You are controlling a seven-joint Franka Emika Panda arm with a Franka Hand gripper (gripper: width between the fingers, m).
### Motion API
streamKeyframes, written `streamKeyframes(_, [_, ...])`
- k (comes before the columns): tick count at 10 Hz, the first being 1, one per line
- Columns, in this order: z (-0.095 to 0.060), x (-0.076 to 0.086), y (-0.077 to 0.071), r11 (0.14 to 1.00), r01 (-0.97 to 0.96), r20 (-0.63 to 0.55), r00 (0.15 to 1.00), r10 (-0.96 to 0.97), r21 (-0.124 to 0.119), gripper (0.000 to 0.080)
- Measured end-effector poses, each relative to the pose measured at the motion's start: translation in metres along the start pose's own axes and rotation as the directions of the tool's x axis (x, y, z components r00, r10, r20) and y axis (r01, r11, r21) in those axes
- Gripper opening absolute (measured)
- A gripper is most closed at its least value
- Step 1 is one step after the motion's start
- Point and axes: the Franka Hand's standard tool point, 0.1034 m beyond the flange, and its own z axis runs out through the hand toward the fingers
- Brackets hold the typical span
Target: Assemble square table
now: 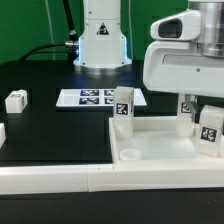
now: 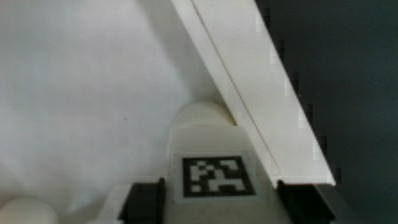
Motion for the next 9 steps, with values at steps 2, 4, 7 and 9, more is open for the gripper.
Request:
streamKeyframes(2, [0.0003, -0.0003, -0.0001, 0.994, -0.106, 0.001, 0.994, 0.106, 0.001, 0.0295])
streamKeyframes(4, [0.0008, -0.0003, -0.0002, 0.939, -0.344, 0.026, 0.939, 0.344, 0.016, 0.0294])
streamKeyframes(7, [0.0009, -0.0005, -0.0036, 0.739, -0.673, 0.090, 0.738, 0.669, 0.033, 0.0294])
streamKeyframes(9, [0.0033, 0.0017, -0.0036, 0.562, -0.825, 0.113, 0.565, 0.818, 0.054, 0.0294])
